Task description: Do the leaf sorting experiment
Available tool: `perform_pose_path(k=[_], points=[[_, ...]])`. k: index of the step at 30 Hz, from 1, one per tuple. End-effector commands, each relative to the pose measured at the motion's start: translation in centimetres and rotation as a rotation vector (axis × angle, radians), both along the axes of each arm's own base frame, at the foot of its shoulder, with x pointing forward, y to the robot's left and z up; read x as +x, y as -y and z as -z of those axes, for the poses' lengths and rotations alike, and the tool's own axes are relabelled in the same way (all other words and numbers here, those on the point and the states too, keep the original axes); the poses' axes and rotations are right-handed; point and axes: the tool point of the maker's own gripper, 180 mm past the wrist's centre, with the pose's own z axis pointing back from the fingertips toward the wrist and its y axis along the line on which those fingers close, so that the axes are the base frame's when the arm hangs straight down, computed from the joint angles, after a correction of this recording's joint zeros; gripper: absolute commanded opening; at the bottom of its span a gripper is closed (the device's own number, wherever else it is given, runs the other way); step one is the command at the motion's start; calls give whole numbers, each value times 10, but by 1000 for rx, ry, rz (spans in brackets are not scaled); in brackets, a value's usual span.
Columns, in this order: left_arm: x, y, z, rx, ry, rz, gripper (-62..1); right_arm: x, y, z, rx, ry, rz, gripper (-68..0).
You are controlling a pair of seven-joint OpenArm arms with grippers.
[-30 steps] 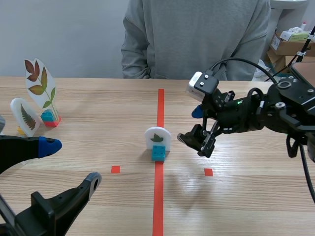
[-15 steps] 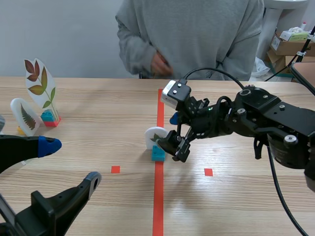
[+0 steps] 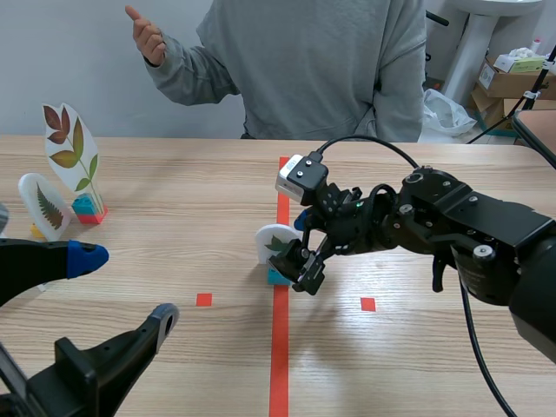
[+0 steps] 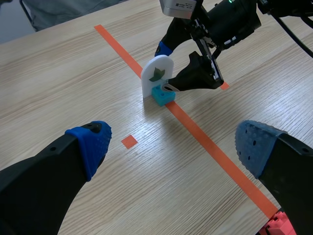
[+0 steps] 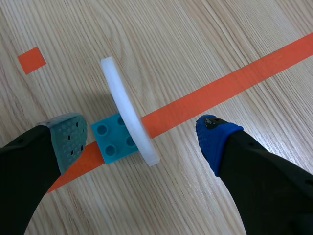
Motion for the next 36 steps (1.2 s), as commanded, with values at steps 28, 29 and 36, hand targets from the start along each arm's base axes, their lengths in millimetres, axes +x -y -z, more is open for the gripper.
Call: perform_pose_path(k=[28,29,36], points=[[-1,3,-7,-26,13,0,-67,17,-5,-25,60,77,10,-664],[-1,3,-7,-26,13,0,-67,17,-5,-26,60,77,10,-664],[-1,3,-7,-26,12,0,-67,28,11,-36,79,96,68,-664]])
